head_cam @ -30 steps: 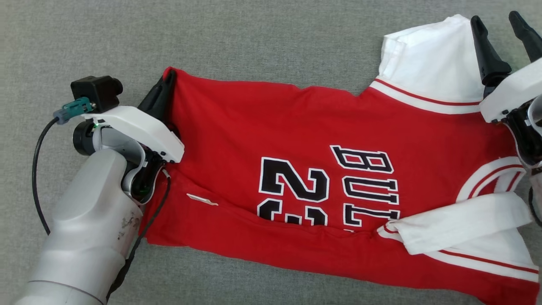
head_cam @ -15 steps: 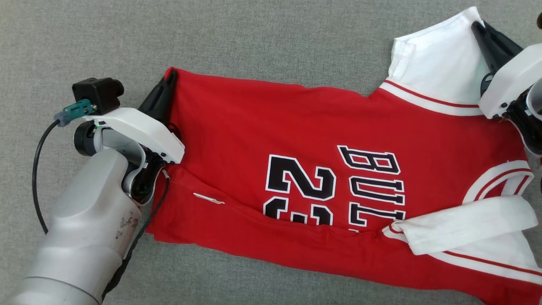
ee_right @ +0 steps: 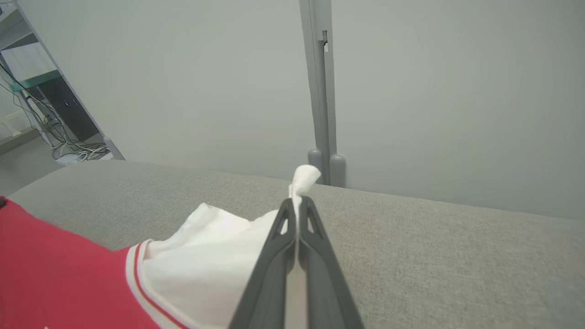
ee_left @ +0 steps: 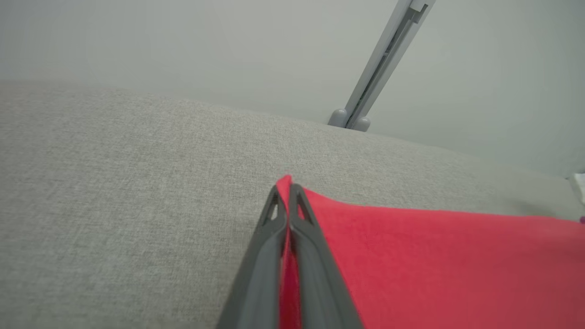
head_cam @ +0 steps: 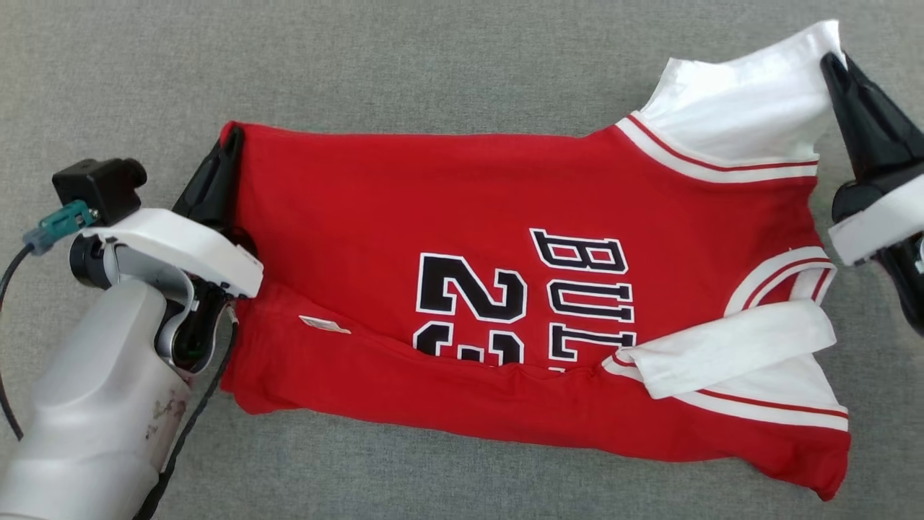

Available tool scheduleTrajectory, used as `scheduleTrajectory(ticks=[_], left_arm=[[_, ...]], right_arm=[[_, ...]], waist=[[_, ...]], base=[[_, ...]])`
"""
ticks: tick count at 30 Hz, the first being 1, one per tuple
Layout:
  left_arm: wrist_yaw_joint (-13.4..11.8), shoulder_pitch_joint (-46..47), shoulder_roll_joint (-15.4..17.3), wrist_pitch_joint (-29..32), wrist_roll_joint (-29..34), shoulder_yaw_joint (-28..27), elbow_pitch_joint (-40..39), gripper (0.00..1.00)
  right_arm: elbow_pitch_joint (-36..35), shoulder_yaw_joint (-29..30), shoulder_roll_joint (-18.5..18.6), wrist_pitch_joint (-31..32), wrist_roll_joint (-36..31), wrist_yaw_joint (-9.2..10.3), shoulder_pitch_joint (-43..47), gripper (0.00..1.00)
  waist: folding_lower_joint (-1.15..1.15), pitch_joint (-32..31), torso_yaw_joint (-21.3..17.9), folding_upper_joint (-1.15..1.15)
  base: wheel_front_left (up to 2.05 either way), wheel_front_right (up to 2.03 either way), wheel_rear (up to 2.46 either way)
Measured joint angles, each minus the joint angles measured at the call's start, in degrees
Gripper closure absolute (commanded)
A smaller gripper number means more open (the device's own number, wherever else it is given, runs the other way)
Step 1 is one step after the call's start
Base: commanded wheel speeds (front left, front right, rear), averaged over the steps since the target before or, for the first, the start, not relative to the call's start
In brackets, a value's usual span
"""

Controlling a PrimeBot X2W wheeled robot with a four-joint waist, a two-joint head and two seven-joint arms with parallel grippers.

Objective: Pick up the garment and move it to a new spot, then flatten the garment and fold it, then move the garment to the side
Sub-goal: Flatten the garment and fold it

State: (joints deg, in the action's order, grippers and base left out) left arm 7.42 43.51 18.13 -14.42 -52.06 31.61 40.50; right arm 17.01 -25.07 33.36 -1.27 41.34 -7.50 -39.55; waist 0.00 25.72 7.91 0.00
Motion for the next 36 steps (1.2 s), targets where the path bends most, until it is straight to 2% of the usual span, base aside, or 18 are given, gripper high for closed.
scheduleTrajectory(ticks=[7, 16, 23, 25, 26, 27, 29, 32, 34, 36], left_arm=[[-1.86, -8.77, 2.48, -0.12, -0.88, -0.73, -5.79, 1.0], [-4.52, -18.11, 5.25, 1.89, -5.02, -2.7, -13.95, 1.0], [-7.3, -22.58, 7.73, 4.33, -5.87, -2.88, -19.4, 1.0], [-8.17, -24.08, 8.18, 5.13, -6.05, -2.75, -20.36, 1.0], [-8.81, -24.66, 8.23, 5.0, -6.03, -2.77, -20.71, 0.6], [-9.64, -25.13, 8.42, 4.75, -5.81, -2.74, -20.98, 0.0], [-11.17, -26.24, 8.32, 2.63, -5.33, -3.64, -21.93, 0.0], [-14.06, -28.36, 7.65, 0.13, -3.28, -6.24, -24.26, 0.0], [-16.34, -29.8, 6.69, -0.38, 0.15, -8.6, -26.98, 0.0], [-17.27, -30.72, 4.75, -0.51, 4.24, -12.69, -31.66, 0.0]], right_arm=[[-7.86, 2.31, -0.65, -2.4, 1.43, 0.0, 14.36, 1.0], [-14.24, 6.72, -6.77, -5.75, 1.21, 0.01, 31.52, 1.0], [-15.22, 8.67, -9.7, -7.32, 0.78, 0.01, 39.08, 1.0], [-14.91, 8.45, -10.48, -6.88, -0.47, 0.01, 40.28, 0.37], [-14.34, 8.78, -11.0, -6.73, -1.18, 0.01, 40.67, 0.0], [-13.96, 9.36, -11.54, -6.88, -2.5, 0.01, 40.9, 0.0], [-13.95, 10.53, -12.92, -7.81, -4.21, 0.01, 40.9, 0.0], [-14.1, 14.32, -14.46, -9.2, -10.99, 0.01, 41.33, 0.0], [-15.1, 17.07, -16.18, -9.68, -15.48, 0.01, 41.38, 0.0], [-17.16, 19.03, -18.61, -9.75, -19.18, 0.0, 41.41, 0.0]], waist=[[0.0, -2.4, -2.09, 0.0], [0.0, -4.83, -4.11, 0.0], [0.0, -5.78, -4.8, 0.0], [0.0, -5.81, -5.09, 0.0], [0.0, -5.8, -5.21, 0.0], [0.0, -5.81, -5.31, 0.0], [0.0, -6.01, -5.51, 0.0], [0.0, -6.68, -5.64, 0.0], [0.0, -7.2, -5.69, 0.0], [0.0, -7.67, -5.47, 0.0]], base=[[0.0, 0.0, 0.0], [0.0, 0.0, 0.0], [0.0, 0.0, 0.0], [0.0, 0.0, 0.0], [0.0, 0.0, 0.0], [0.0, 0.0, 0.0], [0.0, 0.0, 0.0], [0.0, 0.0, 0.0], [0.0, 0.0, 0.0], [0.0, 0.0, 0.0]])
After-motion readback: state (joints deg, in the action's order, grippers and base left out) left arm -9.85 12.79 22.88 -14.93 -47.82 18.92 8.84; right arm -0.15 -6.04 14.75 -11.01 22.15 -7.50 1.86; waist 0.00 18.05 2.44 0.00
